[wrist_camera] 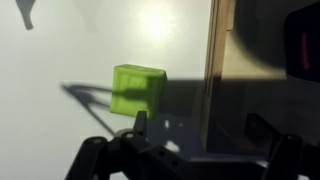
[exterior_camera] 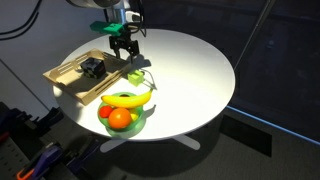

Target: Remove the light green toy block from the box

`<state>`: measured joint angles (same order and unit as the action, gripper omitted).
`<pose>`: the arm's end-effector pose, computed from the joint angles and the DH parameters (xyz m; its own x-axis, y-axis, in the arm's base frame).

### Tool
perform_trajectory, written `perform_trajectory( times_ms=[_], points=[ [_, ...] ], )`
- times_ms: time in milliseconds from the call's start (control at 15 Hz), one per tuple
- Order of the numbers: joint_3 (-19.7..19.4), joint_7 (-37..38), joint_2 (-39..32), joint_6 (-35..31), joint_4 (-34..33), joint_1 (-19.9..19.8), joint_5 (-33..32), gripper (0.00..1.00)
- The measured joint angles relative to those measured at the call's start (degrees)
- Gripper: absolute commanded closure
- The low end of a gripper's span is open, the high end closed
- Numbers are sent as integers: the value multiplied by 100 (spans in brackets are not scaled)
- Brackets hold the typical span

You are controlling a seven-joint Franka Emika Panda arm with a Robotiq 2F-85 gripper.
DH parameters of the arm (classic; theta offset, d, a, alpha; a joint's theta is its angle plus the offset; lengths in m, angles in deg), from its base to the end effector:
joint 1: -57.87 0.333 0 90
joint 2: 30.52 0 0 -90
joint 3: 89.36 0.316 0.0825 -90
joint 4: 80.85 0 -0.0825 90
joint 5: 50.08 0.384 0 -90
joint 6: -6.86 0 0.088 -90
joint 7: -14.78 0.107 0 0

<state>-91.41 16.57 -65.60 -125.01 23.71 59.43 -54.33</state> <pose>0.6335 -0.0058 0.1874 0.9908 0.0135 -0.1349 0.0235 -0.9971 0.0727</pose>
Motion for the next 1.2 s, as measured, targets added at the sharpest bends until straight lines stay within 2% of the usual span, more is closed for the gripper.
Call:
perform_trajectory(
  times_ms=[867,1200],
  points=[
    [302,-16,1444,1419,888,283,0,0],
    [390,-2,2069,1542,1378,364,0,0]
  ],
)
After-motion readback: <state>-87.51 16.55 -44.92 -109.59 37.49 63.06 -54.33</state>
